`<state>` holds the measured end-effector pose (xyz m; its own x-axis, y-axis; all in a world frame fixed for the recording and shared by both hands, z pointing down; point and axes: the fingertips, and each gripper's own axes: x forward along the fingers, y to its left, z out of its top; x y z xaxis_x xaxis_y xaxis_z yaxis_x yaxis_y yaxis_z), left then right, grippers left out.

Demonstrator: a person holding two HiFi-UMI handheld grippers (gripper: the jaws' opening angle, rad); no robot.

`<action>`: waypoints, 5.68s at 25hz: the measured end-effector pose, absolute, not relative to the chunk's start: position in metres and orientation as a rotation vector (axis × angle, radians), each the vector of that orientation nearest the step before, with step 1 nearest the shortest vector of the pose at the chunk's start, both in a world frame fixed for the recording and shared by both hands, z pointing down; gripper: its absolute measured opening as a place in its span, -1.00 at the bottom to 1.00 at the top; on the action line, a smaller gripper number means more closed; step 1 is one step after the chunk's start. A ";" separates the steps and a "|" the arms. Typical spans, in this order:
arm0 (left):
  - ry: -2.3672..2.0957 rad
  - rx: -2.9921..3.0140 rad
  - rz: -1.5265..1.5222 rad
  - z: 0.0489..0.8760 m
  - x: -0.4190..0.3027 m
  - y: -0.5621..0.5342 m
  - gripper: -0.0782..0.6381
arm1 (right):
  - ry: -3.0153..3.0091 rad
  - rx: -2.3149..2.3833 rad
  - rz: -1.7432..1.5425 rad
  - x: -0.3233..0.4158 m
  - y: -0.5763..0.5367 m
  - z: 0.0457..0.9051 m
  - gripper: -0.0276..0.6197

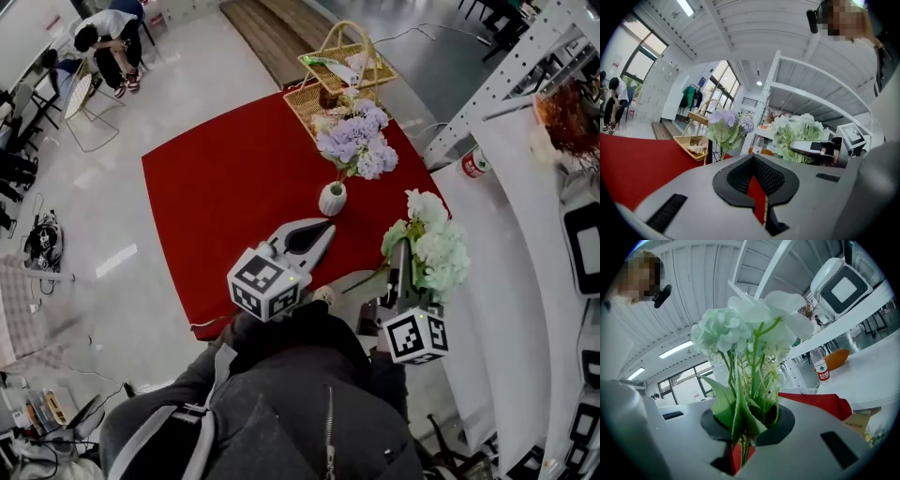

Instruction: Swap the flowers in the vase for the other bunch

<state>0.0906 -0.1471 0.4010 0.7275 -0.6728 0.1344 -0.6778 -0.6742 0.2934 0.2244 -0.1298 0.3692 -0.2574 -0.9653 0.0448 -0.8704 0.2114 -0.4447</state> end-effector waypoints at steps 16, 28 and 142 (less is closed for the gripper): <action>-1.254 2.572 -0.006 0.403 0.093 -0.187 -0.76 | 2.339 -1.621 -0.594 0.242 -0.176 0.378 -0.73; -1.365 2.523 0.043 0.412 0.079 -0.214 -0.76 | 2.342 -1.617 -0.624 0.248 -0.204 0.390 -0.73; -1.320 2.682 -0.145 0.292 0.065 -0.269 -0.63 | 2.319 -1.610 -0.537 0.250 -0.236 0.347 -0.73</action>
